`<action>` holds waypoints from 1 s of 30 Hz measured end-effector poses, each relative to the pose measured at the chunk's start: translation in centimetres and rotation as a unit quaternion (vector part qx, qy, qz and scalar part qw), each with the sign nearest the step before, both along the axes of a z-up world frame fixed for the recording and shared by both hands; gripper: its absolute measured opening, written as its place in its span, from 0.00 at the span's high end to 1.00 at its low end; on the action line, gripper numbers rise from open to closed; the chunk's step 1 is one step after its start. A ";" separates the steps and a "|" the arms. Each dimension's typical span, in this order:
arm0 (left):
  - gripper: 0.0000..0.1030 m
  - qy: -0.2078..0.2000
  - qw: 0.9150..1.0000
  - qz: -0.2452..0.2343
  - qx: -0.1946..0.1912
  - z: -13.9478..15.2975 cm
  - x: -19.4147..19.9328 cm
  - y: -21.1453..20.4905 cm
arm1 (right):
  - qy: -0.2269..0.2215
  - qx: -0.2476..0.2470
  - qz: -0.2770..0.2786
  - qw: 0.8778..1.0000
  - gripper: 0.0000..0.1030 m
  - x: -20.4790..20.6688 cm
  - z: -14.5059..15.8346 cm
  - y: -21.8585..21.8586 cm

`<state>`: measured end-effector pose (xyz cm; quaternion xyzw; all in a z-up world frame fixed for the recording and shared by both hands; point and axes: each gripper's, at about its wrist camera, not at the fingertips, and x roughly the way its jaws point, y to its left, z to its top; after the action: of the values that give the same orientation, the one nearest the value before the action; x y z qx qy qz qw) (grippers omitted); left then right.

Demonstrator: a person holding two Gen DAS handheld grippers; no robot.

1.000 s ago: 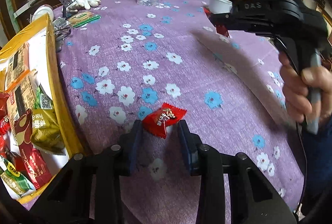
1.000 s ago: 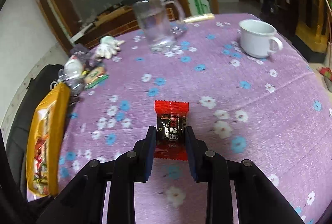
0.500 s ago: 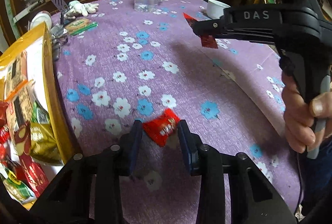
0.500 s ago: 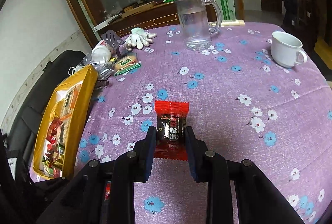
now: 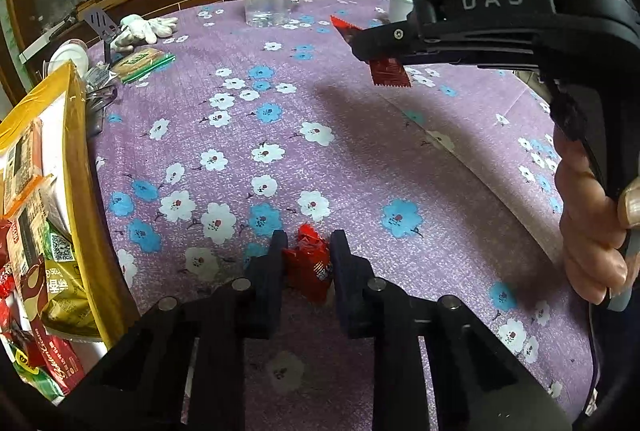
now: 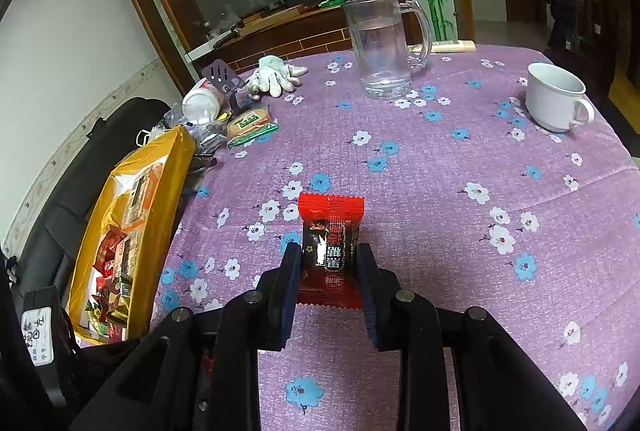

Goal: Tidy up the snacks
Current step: 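Lift the chocolate bar and red candy off the table with both tools, then carry both held snacks over the box and lower them in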

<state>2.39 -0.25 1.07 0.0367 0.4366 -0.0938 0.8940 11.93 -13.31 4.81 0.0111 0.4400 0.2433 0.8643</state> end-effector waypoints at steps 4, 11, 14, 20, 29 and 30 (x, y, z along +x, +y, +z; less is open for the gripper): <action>0.84 -0.010 1.000 0.003 -0.013 0.4 -0.3 0.3 | -0.001 0.002 0.000 1.000 0.72 0.0 0.0 0.0; 0.84 -0.025 0.997 0.033 -0.067 1.2 -0.2 2.6 | -0.015 0.009 0.021 1.000 0.72 -1.0 0.5 0.7; 0.84 -0.033 0.995 0.045 -0.080 1.5 -0.4 3.3 | -0.025 0.010 0.039 0.999 0.72 -1.8 0.7 1.5; 0.84 -0.053 0.992 0.067 -0.094 2.3 -0.9 4.6 | -0.048 0.013 0.072 0.996 0.72 -3.3 1.4 2.7; 0.84 -0.086 0.985 0.101 -0.108 4.2 -2.9 7.8 | -0.061 0.026 0.074 0.995 0.72 -4.7 2.7 3.1; 0.84 -0.090 0.984 0.106 -0.110 4.5 -3.2 8.3 | -0.063 0.027 0.077 0.995 0.72 -5.0 2.8 3.4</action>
<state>-0.85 8.04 5.56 -0.0995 0.3425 -0.0422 0.9333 6.89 -9.93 7.65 -0.0152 0.3778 0.3210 0.8683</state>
